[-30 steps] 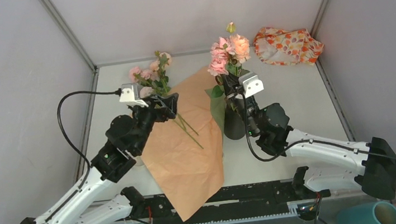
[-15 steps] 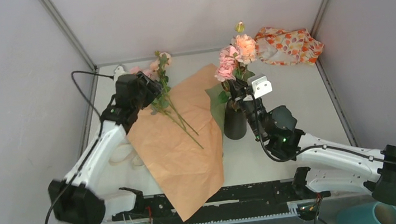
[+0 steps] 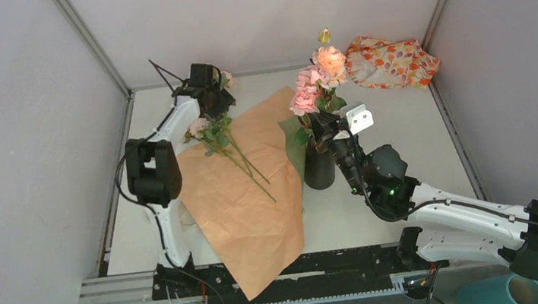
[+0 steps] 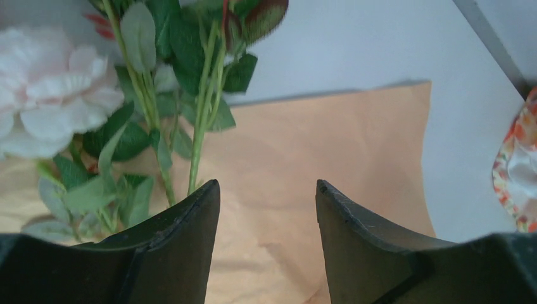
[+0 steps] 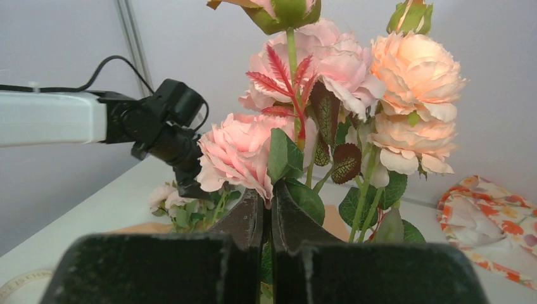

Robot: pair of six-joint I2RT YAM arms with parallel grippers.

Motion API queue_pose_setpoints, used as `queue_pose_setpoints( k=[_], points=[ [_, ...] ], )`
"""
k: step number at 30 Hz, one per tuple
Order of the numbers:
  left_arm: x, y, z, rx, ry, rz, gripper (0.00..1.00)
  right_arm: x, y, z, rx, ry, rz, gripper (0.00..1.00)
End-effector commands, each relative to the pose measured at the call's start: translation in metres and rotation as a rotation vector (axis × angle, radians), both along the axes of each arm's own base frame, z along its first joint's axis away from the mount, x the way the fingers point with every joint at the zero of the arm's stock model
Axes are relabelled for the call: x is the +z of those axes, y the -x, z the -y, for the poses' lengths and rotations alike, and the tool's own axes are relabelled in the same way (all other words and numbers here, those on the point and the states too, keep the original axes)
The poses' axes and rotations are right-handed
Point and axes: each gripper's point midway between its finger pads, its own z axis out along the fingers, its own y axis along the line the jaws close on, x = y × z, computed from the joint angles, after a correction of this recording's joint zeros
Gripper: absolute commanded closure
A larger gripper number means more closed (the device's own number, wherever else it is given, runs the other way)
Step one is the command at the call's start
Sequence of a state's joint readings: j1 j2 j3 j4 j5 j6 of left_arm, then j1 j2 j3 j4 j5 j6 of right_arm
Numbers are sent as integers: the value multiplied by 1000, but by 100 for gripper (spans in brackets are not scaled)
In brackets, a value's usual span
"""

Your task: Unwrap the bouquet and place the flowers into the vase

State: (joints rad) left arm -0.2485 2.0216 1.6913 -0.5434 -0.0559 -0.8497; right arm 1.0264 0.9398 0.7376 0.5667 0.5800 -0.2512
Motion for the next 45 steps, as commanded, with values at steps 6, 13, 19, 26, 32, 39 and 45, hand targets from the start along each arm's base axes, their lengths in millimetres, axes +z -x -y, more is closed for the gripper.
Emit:
queue_pose_setpoints(
  k=[6, 13, 19, 26, 32, 39, 45],
  points=[
    [-20, -34, -35, 93, -121, -118, 39, -3, 6, -9, 51, -20, -21, 93],
    [-47, -45, -39, 92, -119, -156, 40, -2, 8, -10, 69, -35, -29, 92],
    [-65, -45, -36, 73, -115, -178, 43, 2, 12, -8, 83, -53, -27, 90],
    [-72, -46, -31, 51, -96, -177, 64, 2, 17, -11, 107, -60, -33, 90],
    [-54, -40, -36, 54, -111, -135, 99, 1, 21, -14, 120, -57, -37, 88],
    [20, -23, -55, 99, -154, 57, 100, 0, 23, -17, 127, -56, -41, 74],
    [89, -6, -66, 110, -211, 219, 100, -2, 22, -19, 129, -60, -49, 56]
  ],
)
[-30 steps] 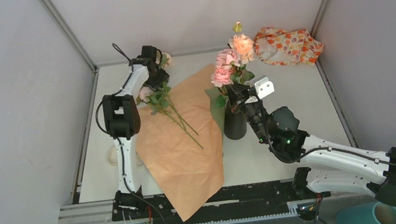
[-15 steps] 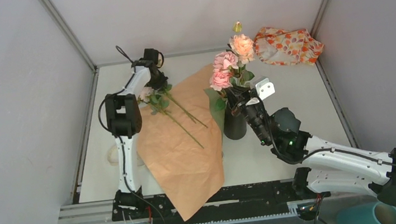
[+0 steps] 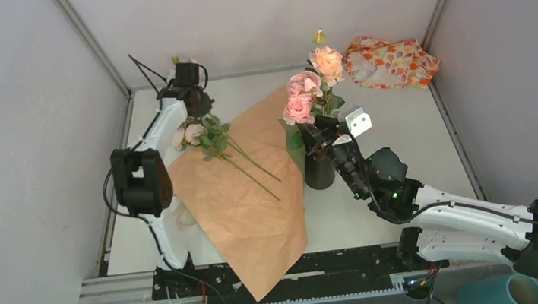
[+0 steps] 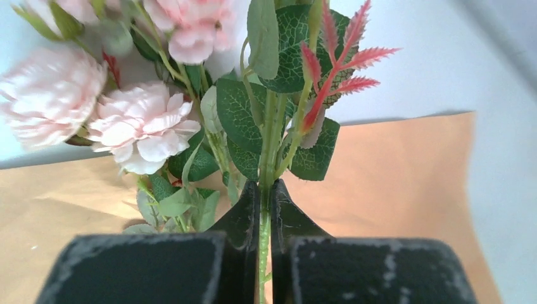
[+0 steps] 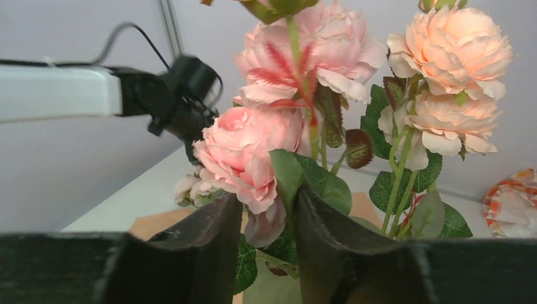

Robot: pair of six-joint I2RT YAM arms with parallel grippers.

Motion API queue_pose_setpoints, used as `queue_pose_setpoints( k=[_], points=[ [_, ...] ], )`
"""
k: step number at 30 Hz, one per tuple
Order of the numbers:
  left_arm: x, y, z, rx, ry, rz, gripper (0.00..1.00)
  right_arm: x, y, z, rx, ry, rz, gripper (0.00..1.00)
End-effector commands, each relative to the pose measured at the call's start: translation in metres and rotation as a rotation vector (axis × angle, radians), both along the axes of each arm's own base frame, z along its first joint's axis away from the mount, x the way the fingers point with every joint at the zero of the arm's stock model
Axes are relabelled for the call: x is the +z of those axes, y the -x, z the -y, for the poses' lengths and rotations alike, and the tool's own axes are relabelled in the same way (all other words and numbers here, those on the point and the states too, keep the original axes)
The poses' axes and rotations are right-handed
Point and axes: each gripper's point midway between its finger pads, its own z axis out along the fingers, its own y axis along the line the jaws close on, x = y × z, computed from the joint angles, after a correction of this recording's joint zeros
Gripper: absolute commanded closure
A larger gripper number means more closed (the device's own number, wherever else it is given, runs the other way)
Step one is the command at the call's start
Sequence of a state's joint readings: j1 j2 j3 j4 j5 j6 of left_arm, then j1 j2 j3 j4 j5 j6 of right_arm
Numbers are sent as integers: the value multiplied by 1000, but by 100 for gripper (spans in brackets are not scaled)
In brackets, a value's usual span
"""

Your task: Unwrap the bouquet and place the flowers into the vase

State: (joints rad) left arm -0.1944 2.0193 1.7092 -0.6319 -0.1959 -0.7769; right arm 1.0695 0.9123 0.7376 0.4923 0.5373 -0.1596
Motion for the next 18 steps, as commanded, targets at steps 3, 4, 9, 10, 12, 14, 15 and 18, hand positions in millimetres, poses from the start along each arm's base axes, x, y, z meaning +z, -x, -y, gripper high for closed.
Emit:
queue_pose_setpoints(
  k=[3, 4, 9, 10, 12, 14, 15, 18],
  points=[
    [121, -3, -9, -7, -76, 321, 100, 5, 4, 0, 9, -35, -1, 46],
    [129, 0, -8, -11, -81, 340, 100, 6, 4, 1, 6, -37, 0, 43],
    [175, 22, 6, -55, -107, 490, 100, 10, 5, 8, -14, -54, 0, 27],
    [189, 28, 11, -75, -117, 542, 100, 11, 4, 10, -21, -58, -1, 25],
    [214, 43, 21, -105, -136, 633, 100, 15, 4, 16, -45, -84, -3, 17],
    [239, 60, 30, -130, -154, 729, 100, 20, 4, 25, -70, -128, -9, 9],
    [252, 71, 34, -139, -162, 777, 100, 23, 4, 28, -74, -144, -8, 7],
    [290, 104, 40, -156, -181, 915, 100, 32, 8, 37, -75, -195, -8, 2]
  ],
)
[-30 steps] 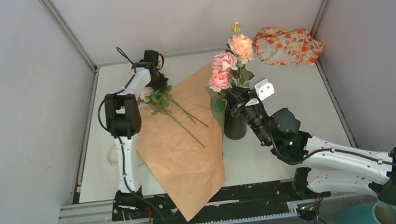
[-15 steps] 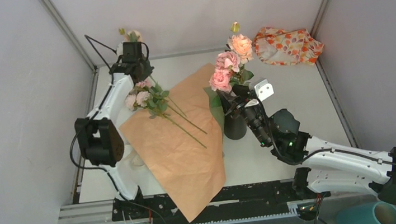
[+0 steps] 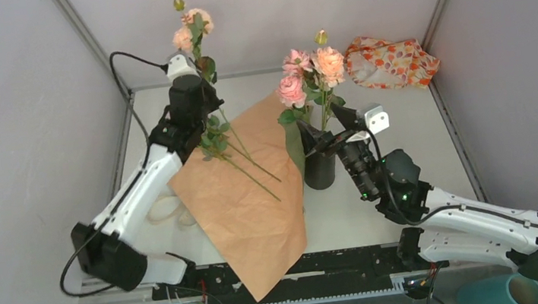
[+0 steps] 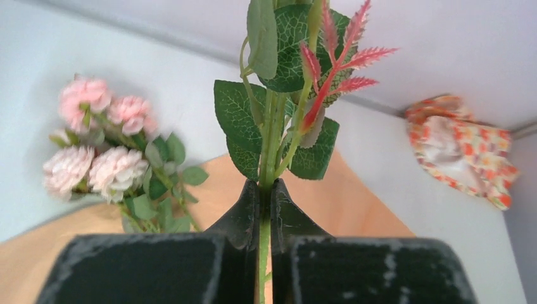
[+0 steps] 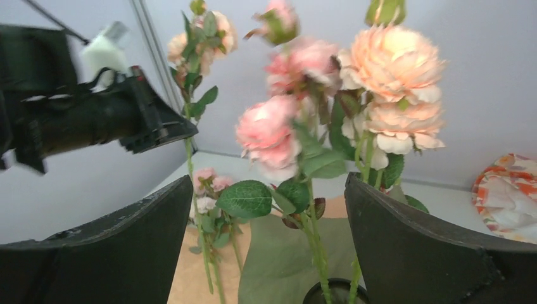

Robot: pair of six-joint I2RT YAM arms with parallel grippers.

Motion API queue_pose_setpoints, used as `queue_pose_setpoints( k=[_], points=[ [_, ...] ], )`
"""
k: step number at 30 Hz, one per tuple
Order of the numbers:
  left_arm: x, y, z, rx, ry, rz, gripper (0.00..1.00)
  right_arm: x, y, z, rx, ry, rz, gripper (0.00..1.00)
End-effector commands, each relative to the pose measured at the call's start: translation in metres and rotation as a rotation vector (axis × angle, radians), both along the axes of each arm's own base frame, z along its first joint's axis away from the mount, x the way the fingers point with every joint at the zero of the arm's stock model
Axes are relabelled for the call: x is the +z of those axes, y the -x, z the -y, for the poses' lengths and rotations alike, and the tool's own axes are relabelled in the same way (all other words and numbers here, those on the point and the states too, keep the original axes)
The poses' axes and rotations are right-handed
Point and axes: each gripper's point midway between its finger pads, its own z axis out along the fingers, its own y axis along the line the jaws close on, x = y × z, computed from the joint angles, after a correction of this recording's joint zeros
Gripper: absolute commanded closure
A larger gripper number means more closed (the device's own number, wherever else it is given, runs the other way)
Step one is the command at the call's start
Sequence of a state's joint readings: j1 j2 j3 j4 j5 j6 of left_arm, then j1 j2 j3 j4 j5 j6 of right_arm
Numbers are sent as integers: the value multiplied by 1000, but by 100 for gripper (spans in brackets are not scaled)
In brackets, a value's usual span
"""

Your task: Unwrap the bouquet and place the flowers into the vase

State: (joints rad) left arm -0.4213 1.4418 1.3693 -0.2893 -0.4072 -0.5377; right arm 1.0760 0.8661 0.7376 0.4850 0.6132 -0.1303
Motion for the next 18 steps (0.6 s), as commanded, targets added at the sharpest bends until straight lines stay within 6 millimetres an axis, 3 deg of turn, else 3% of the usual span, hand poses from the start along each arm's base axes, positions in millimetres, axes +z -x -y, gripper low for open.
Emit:
queue_pose_setpoints(
  k=[1, 7, 10, 14, 18],
  points=[
    [115, 46, -2, -2, 0, 380, 100, 24, 8, 20, -21, -134, 12, 1],
    [179, 119, 0, -89, 61, 626, 100, 33, 13, 32, -20, -196, 12, 0],
    [199, 145, 14, -186, 116, 725, 100, 39, 15, 37, -22, -231, 1, 0],
    [220, 166, 40, -300, 185, 812, 100, 43, 17, 39, -16, -239, -9, 0],
    [233, 172, 83, -411, 214, 855, 99, 45, 18, 47, -39, -248, -18, 0]
  ],
)
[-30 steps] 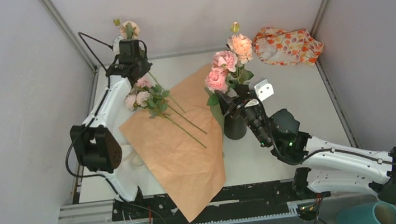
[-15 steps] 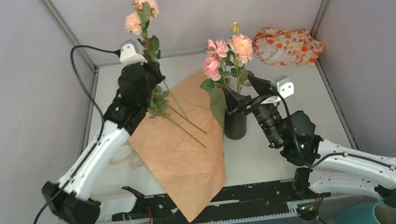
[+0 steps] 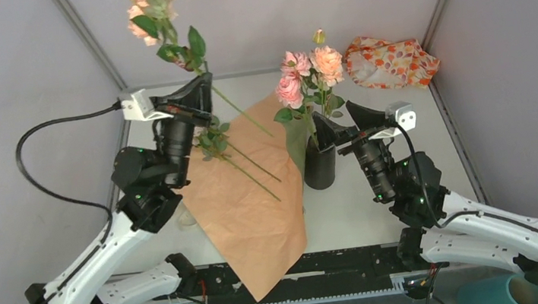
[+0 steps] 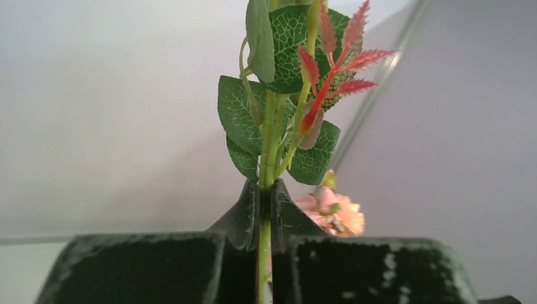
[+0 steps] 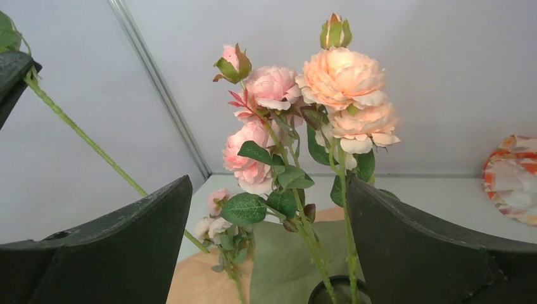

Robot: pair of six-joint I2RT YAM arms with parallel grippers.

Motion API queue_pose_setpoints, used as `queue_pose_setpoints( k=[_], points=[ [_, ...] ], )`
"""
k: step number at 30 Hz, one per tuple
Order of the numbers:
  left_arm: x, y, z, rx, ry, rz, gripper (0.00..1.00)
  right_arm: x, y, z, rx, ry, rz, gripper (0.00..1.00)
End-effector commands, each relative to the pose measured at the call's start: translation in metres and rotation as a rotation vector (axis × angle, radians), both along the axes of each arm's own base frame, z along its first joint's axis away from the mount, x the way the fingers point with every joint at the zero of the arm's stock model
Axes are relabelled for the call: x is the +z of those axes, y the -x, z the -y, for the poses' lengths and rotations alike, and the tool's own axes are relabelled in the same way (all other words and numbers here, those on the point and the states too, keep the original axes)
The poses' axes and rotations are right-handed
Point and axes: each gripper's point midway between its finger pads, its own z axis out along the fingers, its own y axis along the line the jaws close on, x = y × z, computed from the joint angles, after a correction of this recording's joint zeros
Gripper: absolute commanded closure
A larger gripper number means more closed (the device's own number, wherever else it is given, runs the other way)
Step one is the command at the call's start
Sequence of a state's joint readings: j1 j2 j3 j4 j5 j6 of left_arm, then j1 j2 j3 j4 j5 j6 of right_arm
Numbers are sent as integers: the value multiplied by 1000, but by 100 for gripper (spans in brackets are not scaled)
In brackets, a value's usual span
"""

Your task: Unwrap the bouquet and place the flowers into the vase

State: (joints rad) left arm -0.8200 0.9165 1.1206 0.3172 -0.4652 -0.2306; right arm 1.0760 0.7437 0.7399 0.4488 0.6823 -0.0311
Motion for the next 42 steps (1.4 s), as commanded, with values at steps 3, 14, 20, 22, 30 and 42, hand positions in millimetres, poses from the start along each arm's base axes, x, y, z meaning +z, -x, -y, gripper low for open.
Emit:
queue_pose_setpoints(
  k=[3, 14, 20, 22, 30, 42],
  points=[
    [18, -3, 69, -124, -42, 104, 100, 27, 9, 25, -41, -107, 2, 0],
    [7, -33, 118, -153, -37, 85, 100, 48, 23, 59, -62, -146, -1, 0],
    [15, -28, 129, -183, -20, 98, 100, 42, 22, 61, -83, -113, -15, 0],
    [19, -25, 131, -193, -23, 98, 99, 41, 22, 61, -83, -108, -17, 0],
    [-10, -32, 149, -235, -32, 32, 99, 43, 21, 57, -75, -88, -2, 0],
    [-96, -45, 174, -263, -93, -108, 99, 48, 26, 50, -28, -87, 27, 1]
  ],
)
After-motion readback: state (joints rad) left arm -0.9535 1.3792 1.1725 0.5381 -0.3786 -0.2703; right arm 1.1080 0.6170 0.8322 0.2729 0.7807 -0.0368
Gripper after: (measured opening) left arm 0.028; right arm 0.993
